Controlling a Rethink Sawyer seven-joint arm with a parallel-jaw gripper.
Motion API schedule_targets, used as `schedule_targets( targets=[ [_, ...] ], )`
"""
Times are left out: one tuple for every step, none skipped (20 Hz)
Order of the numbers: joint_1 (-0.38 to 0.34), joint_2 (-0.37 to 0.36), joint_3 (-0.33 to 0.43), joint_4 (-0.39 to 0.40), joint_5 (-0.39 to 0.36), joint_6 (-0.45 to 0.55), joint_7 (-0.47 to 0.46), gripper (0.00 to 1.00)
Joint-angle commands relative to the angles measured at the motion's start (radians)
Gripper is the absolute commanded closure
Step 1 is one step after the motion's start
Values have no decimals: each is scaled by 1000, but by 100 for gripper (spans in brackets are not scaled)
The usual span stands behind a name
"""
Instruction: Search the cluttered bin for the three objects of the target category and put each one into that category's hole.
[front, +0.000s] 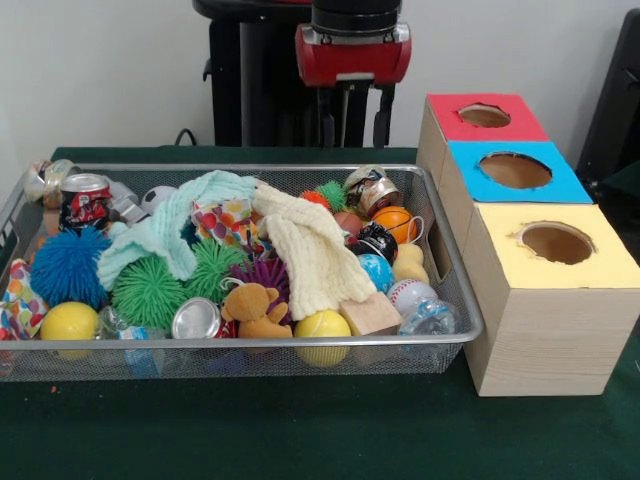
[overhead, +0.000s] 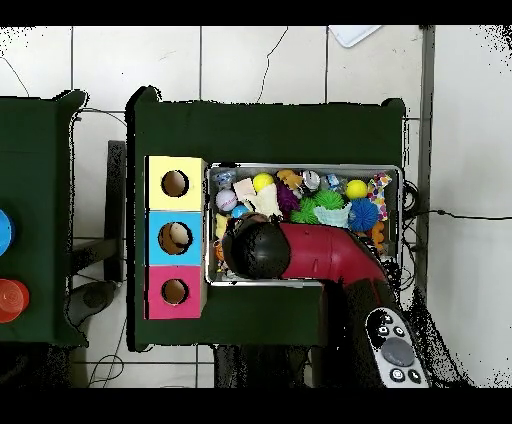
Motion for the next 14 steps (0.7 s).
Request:
schedule_targets(
  targets=[
    [-67, 116, 109, -132, -81, 101, -157, 0],
    [-73, 127, 114, -137, -90, 93, -156, 0],
    [-75, 145, 116, -152, -97, 92, -154, 0],
    [-80, 157, 120, -158, -106, 85, -152, 0],
    [-84, 168, 122, -166, -115, 74, -153, 0],
    [-88, 178, 125, -171, -122, 67, -151, 0],
    [-91, 199, 125, -187, -133, 64, -151, 0],
    [-93, 205, 127, -191, -142, 61, -148, 0],
    [-99, 213, 131, -195, -150, 57, -149, 0],
    [-102, 219, 133, -197, -156, 55, -146, 0],
    [-102, 213, 135, -191, -158, 59, -139, 0],
    [-106, 217, 138, -190, -165, 53, -135, 0],
    [-105, 225, 141, -201, -168, 56, -132, 0],
    [-108, 233, 146, -208, -174, 54, -133, 0]
  ],
)
